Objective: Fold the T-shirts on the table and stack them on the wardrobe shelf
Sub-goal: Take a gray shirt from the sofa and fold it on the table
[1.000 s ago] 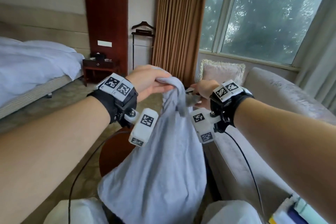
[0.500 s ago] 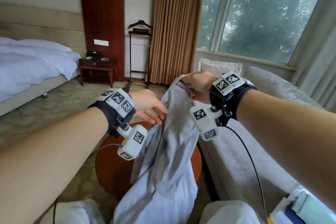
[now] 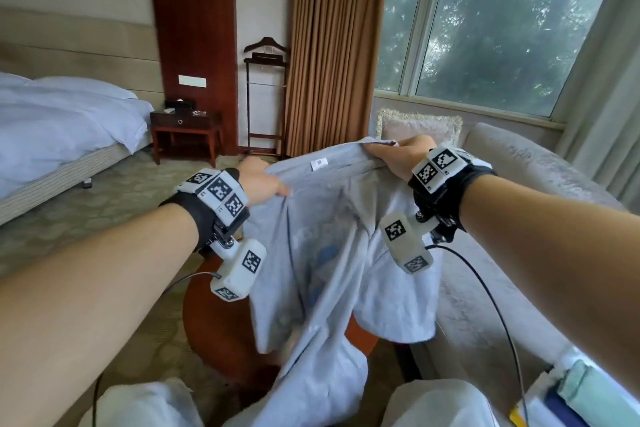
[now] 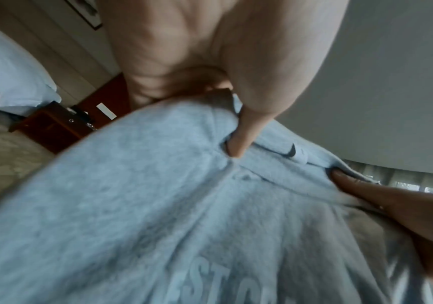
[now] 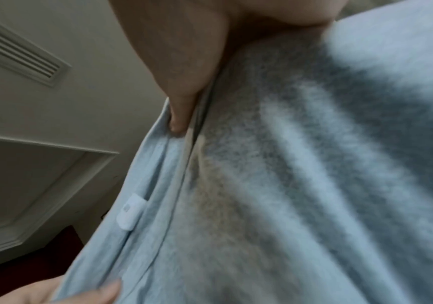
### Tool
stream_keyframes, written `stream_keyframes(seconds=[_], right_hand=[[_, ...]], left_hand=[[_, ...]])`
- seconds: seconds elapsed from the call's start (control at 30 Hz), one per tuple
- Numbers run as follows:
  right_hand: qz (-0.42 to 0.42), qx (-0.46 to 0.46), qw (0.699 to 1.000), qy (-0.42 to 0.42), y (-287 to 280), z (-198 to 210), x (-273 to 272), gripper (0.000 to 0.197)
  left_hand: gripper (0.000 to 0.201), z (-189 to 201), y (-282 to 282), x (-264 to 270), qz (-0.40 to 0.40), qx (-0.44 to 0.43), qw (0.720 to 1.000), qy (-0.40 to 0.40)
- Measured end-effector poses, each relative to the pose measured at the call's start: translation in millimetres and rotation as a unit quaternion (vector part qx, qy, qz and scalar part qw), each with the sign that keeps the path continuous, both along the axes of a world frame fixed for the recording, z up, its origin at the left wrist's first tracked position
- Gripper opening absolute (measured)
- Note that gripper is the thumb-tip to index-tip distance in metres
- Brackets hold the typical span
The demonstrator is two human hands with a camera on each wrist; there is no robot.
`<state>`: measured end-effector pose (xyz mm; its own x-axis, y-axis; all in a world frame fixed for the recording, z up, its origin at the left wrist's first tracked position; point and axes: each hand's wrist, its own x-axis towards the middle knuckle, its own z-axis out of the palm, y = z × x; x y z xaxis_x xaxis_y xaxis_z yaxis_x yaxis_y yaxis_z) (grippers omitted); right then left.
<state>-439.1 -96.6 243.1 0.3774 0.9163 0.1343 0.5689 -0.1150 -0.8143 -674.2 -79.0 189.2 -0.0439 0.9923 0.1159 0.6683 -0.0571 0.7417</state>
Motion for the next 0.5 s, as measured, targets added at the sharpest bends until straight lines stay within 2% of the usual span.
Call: stream_keyframes(seconds=[0.17,0.23,0.3,0.4,0.5], right_hand=[[-0.048,-0.021,0.998,-0.033,-8.5,-8.2,7.5,0.067],[-0.049,-0.030,0.998,-0.028,-10.7,-12.0,8.6,0.069],[-0.043,-0.025,0.998,-0.026,-13.4,-13.1,8.8,0.072],[-0.052,-0.007,0.998,-0.022,-19.4,-11.2,5.6,0.080],[-0.047,0.001,0.999,-0.011,-25.9,-11.6,1.7,0.086]], left_hand=[[0.034,2.3,4.3,-10.7,0.051,0.079,0.995,-0.031],[0.045,2.7,0.4,-13.1,0.085,0.088,0.992,-0.018],[0.053,3.2,-3.4,-15.2,0.117,0.091,0.988,-0.041],[0.092,3.0,-11.6,-20.5,0.159,0.069,0.980,-0.098],[0.100,8.2,-26.0,-24.2,0.175,0.076,0.980,-0.059]])
